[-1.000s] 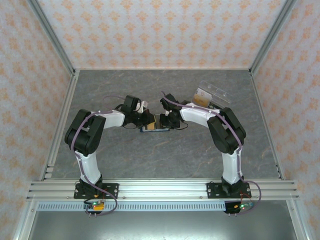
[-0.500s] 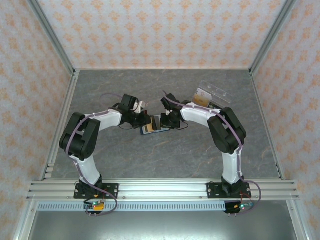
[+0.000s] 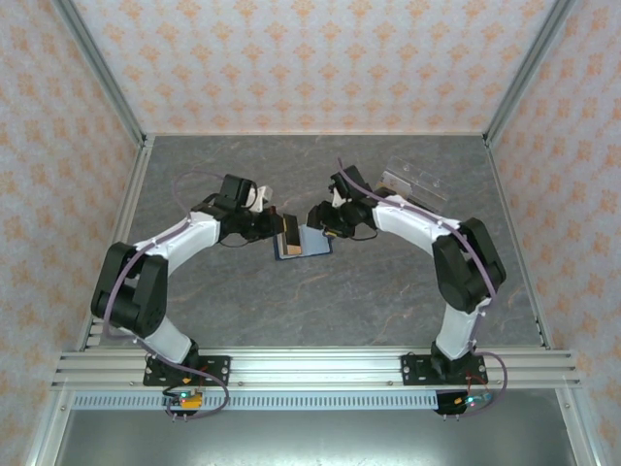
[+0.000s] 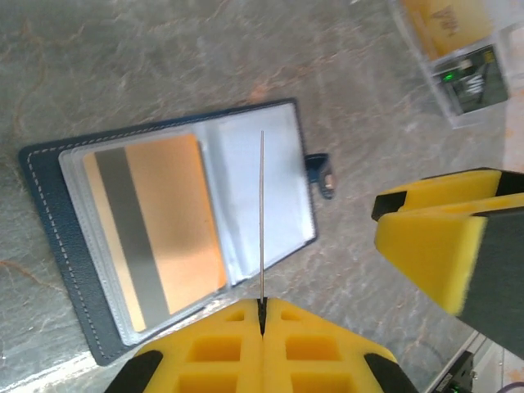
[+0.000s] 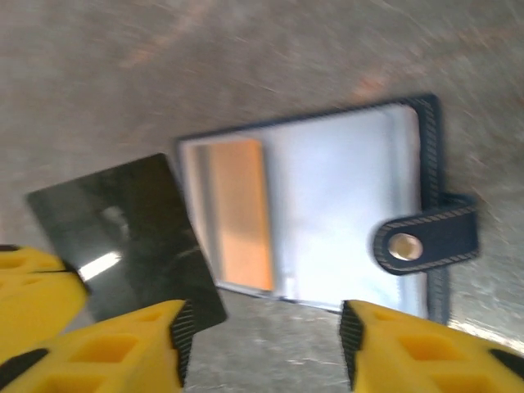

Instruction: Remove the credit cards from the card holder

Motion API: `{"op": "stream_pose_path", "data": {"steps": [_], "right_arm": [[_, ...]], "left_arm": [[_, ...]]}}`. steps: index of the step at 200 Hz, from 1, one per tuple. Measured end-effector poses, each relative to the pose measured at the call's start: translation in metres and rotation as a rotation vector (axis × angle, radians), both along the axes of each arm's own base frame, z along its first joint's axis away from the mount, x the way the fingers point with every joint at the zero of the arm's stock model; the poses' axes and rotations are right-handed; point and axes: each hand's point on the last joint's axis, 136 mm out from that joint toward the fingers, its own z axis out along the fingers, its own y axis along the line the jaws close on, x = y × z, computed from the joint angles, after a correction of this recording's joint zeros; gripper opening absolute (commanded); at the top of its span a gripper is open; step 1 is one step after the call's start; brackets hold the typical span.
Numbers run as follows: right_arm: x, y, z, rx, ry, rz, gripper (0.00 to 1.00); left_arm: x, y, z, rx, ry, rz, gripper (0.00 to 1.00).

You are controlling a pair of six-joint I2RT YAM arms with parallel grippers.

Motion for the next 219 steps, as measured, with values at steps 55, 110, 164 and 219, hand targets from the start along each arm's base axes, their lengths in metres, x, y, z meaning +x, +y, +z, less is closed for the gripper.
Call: {"op": "stream_pose_path", "data": {"steps": [55, 110, 164, 219], "right_arm": [[0.018, 0.010, 0.038, 0.225, -0.080, 0.055, 0.70], [0.033, 0.016, 0.073, 0.474, -0.103, 0.060, 0.73], [0.035, 0.023, 0.082, 0.611, -0.046, 0.058, 0.62], [0.030, 0.028, 0.086, 0.680, -0.012, 0.078, 0.40]], "left_arm": [[0.003, -0.009, 0.061, -0.138, -0.113, 0.035, 0.00], [0.008, -0.020, 0.077, -0.281, -0.122, 0.059, 0.00], [0.014, -0.026, 0.087, -0.356, -0.137, 0.065, 0.00], [0.017, -0.027, 0.089, -0.371, -0.138, 0.073, 0.00]]}}
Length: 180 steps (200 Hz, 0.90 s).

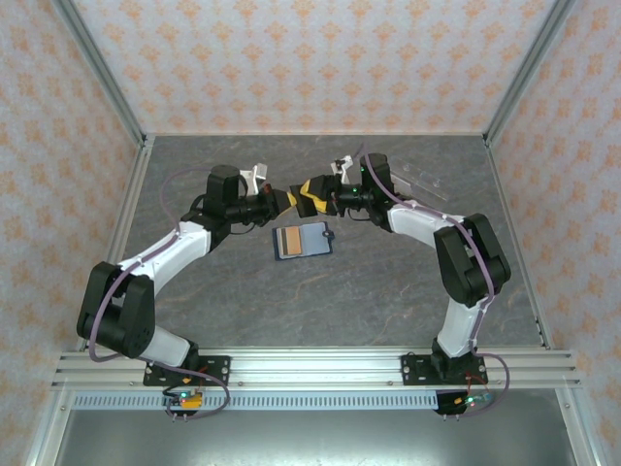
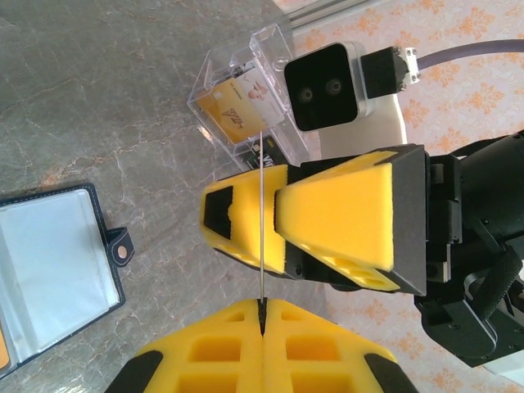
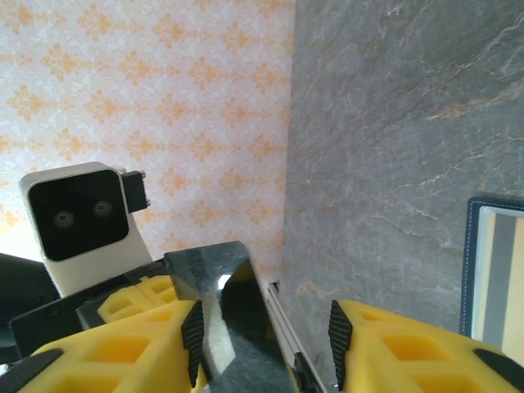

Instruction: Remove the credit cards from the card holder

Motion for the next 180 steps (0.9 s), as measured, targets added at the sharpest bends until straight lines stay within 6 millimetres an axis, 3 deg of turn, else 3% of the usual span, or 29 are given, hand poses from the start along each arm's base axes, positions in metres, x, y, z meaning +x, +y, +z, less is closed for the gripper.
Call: {"op": "stream_pose_path", "data": {"steps": [20, 65, 94, 126, 153, 180], "right_arm": [[-0.002, 0.000, 0.001, 0.011, 0.000, 0.007, 0.31], [-0.004, -0.001, -0.003, -0.001, -0.012, 0.016, 0.01], [-0.006, -0.009, -0.009, -0.116, -0.070, 0.010, 0.00], [0.013, -0.033, -0.012, -0.384, -0.221, -0.077, 0.00], [0.032, -0.071, -0.010, -0.615, -0.370, -0.152, 0.00], [0.052, -0.130, -0.013, -0.813, -0.455, -0.224, 0.00]], "left_arm": [[0.003, 0.001, -0.005, -0.004, 0.021, 0.009, 0.00], [0.006, 0.007, -0.016, -0.003, 0.061, 0.034, 0.00], [0.003, 0.013, -0.033, 0.051, 0.110, 0.055, 0.32], [0.006, 0.044, -0.059, 0.243, 0.181, 0.180, 0.60], [0.011, 0.078, -0.073, 0.386, 0.212, 0.293, 0.77], [0.007, 0.112, -0.089, 0.516, 0.259, 0.381, 0.92]]}}
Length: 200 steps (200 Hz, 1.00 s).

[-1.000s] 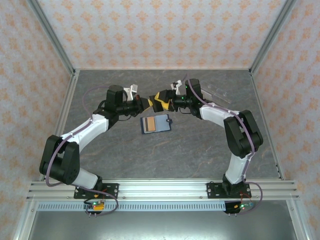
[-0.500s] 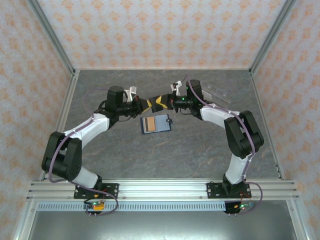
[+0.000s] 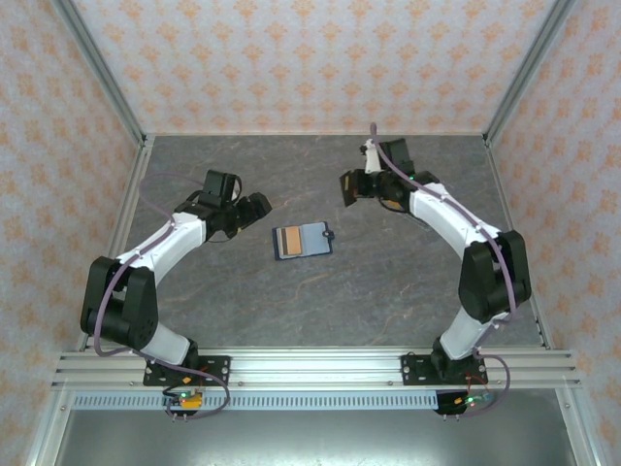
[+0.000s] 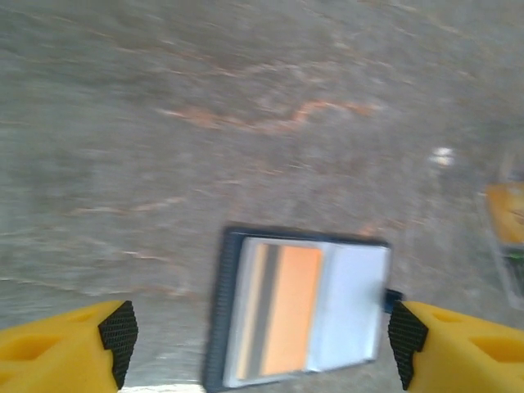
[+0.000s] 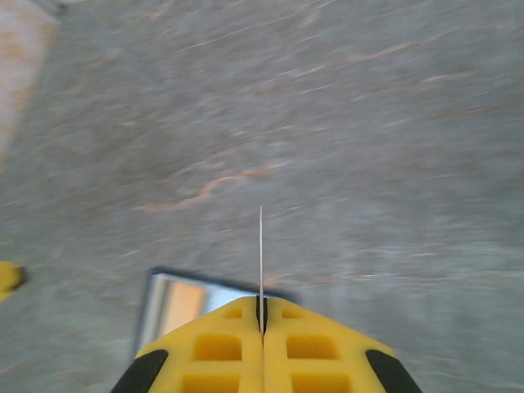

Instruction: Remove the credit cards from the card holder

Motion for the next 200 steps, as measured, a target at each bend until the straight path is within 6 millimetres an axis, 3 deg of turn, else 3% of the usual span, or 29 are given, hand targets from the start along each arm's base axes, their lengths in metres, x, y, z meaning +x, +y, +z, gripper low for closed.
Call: {"op": "stream_pose_path", "data": {"steps": [20, 38, 67, 101, 143, 200], "right_arm": [[0.015, -0.047, 0.000, -0.128, -0.055, -0.060, 0.00], [0.024, -0.084, -0.003, -0.247, -0.092, -0.090, 0.00], [0.027, -0.125, -0.005, -0.371, -0.102, -0.086, 0.00], [0.030, -0.168, 0.010, -0.430, -0.124, -0.042, 0.00], [0.013, -0.180, 0.011, -0.447, -0.103, 0.123, 0.00], [-0.009, -0.169, -0.032, -0.480, 0.003, 0.384, 0.00]], "left_arm": [[-0.005, 0.013, -0.007, 0.072, 0.025, 0.019, 1.00], [-0.007, 0.018, -0.010, 0.107, 0.031, 0.017, 1.00], [-0.008, 0.020, -0.008, 0.123, 0.028, 0.013, 1.00], [-0.010, 0.021, -0.008, 0.130, 0.031, 0.002, 1.00], [-0.011, 0.019, -0.009, 0.123, 0.035, -0.004, 1.00], [-0.013, 0.012, -0.004, 0.102, 0.042, -0.047, 1.00]]}}
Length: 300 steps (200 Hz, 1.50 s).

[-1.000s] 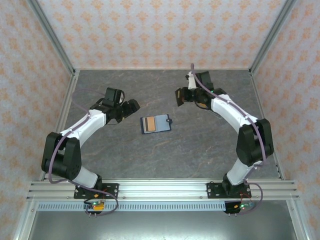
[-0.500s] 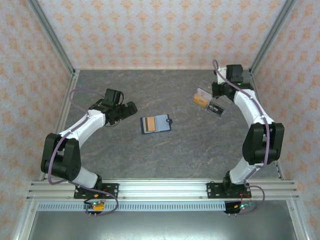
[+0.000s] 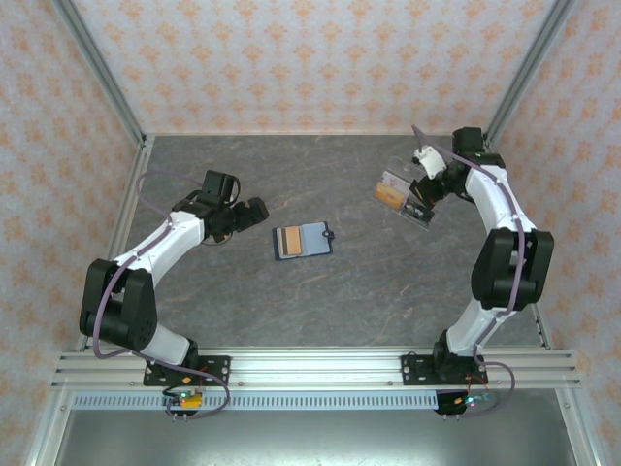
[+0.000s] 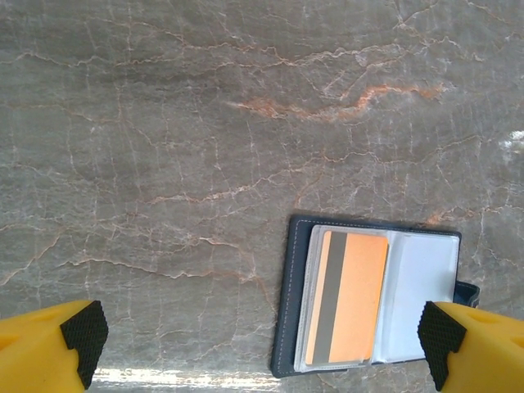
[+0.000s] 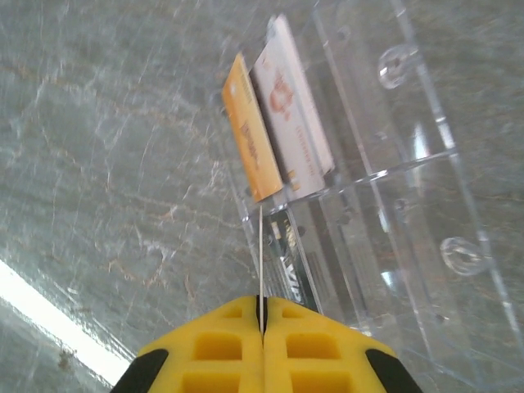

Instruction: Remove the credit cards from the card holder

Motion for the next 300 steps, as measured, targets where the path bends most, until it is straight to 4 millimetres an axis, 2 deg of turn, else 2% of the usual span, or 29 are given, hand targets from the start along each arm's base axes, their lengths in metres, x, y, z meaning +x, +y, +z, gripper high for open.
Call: {"op": "stream_pose_path", "data": {"steps": [41, 65, 106, 134, 300], "right_arm": [[0.003, -0.002, -0.028, -0.036, 0.071, 0.066, 0.00], [0.005, -0.005, -0.034, -0.061, 0.079, 0.093, 0.00], [0.021, -0.010, -0.040, -0.097, 0.084, 0.123, 0.00], [0.021, -0.011, -0.047, -0.108, 0.100, 0.142, 0.00], [0.019, -0.004, -0.044, -0.073, 0.093, 0.180, 0.01]], "left_arm": [[-0.003, -0.004, -0.004, -0.018, 0.023, -0.017, 1.00], [-0.003, -0.006, -0.008, -0.027, 0.034, -0.023, 1.00], [-0.005, -0.010, -0.013, -0.041, 0.053, -0.034, 1.00], [-0.005, -0.010, -0.013, -0.045, 0.055, -0.036, 1.00], [-0.005, -0.014, -0.015, -0.064, 0.064, -0.048, 1.00]]}}
